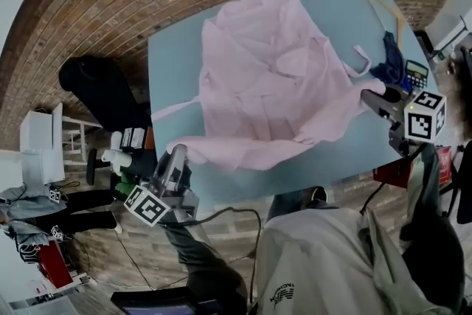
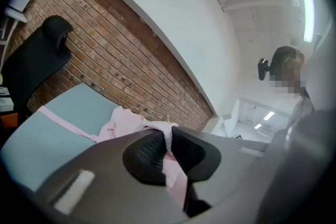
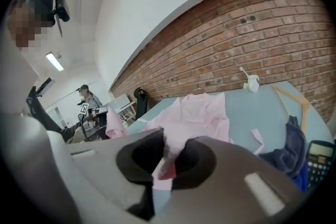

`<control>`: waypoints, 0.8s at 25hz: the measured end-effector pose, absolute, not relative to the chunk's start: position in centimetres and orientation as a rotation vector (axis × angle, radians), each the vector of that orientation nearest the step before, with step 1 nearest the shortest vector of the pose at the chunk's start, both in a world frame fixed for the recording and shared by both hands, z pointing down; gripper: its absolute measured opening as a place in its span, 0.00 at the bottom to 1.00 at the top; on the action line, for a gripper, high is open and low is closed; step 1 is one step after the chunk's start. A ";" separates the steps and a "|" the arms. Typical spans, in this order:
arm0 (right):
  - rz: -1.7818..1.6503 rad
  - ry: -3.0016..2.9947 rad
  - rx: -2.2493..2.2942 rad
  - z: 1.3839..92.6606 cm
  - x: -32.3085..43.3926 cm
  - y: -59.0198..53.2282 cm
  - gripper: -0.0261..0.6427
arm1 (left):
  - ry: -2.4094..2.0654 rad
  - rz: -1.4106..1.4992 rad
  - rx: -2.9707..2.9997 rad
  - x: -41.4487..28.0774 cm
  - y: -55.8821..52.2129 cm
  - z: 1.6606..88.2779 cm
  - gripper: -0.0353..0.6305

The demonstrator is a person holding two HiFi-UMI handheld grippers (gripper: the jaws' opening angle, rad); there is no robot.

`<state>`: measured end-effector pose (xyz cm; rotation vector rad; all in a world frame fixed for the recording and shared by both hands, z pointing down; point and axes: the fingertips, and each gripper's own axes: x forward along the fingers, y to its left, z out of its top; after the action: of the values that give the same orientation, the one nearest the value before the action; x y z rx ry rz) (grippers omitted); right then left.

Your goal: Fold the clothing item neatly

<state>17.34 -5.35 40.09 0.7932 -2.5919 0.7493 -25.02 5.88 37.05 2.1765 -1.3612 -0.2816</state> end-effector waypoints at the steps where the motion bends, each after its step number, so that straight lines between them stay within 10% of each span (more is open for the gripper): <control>1: 0.758 -2.594 0.823 40.6 17.1 -7.2 0.07 | -1.379 -0.268 2.164 -25.9 4.0 37.5 0.08; 14: 1.103 -2.464 1.064 51.9 16.6 -22.4 0.12 | -1.445 -0.098 1.824 -31.6 -11.4 50.6 0.09; 16: 1.160 -2.368 1.009 54.7 16.8 -22.2 0.34 | -1.439 0.116 1.760 -31.5 -10.6 54.4 0.31; 20: 1.101 -2.176 0.880 58.2 19.8 -18.9 0.41 | -1.384 0.373 1.694 -31.1 -6.1 59.2 0.63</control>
<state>19.82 -18.86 58.24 0.8798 -2.1763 1.1014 -31.14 -6.14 59.18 1.6940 -1.3842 0.3726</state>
